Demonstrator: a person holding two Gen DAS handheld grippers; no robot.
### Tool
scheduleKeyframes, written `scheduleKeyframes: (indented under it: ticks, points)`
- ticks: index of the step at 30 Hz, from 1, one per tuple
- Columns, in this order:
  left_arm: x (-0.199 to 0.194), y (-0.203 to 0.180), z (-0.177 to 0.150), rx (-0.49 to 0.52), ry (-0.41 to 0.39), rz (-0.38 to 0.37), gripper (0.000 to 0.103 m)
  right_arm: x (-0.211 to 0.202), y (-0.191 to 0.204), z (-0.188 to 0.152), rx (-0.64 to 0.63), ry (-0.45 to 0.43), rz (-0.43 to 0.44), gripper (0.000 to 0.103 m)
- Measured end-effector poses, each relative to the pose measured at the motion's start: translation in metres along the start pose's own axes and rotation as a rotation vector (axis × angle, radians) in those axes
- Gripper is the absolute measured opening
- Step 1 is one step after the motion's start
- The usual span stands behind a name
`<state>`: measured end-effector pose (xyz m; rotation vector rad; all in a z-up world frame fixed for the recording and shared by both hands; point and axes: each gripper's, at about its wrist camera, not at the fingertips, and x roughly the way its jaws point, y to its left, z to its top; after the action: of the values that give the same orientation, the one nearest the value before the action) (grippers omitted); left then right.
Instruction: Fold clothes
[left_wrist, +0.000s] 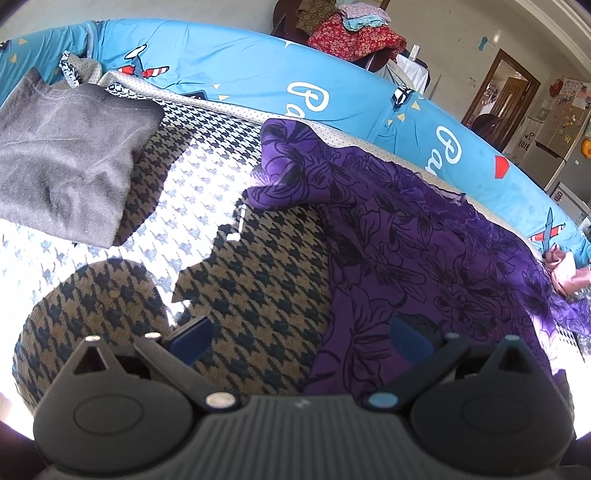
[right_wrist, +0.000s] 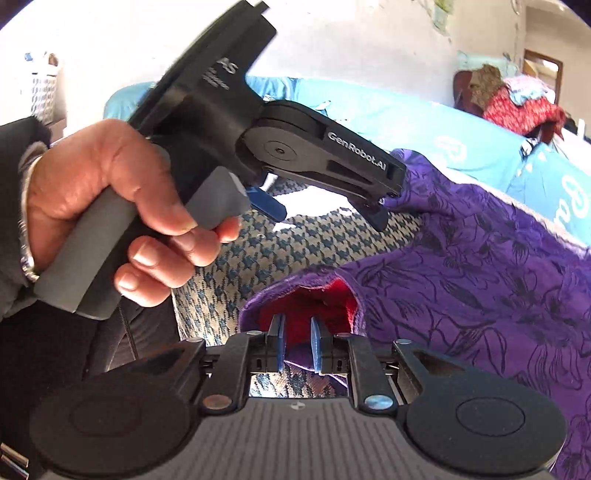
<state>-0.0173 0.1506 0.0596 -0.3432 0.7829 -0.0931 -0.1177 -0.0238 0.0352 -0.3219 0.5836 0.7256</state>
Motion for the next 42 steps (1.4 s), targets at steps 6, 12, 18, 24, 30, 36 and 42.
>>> scheduleKeyframes:
  ticks: [6, 12, 18, 24, 30, 36, 42]
  points:
    - [-0.001, 0.000, 0.008, -0.006, -0.019, 0.017, 0.103, 0.001, -0.011, 0.005, 0.165, -0.008, 0.076, 0.028]
    - [-0.009, 0.001, 0.012, 0.000, -0.051, 0.030, 0.103, -0.002, -0.024, 0.014, 0.375, -0.023, 0.123, 0.042]
    - [-0.018, 0.002, 0.015, 0.018, -0.088, 0.053, 0.103, 0.012, -0.037, 0.019, 0.643, 0.046, 0.104, 0.043]
    - [-0.027, 0.008, 0.017, 0.012, -0.113, 0.054, 0.103, 0.024, -0.041, 0.023, 0.769, 0.067, 0.028, 0.043]
    - [-0.033, 0.016, 0.018, -0.014, -0.128, 0.048, 0.103, 0.032, -0.041, 0.024, 0.864, 0.081, -0.027, 0.043]
    - [-0.037, 0.016, 0.017, -0.010, -0.139, 0.042, 0.103, 0.041, -0.047, 0.020, 0.907, 0.049, -0.109, 0.041]
    - [-0.046, 0.020, 0.020, -0.023, -0.184, 0.052, 0.103, 0.049, -0.025, 0.026, 0.644, 0.027, -0.076, 0.010]
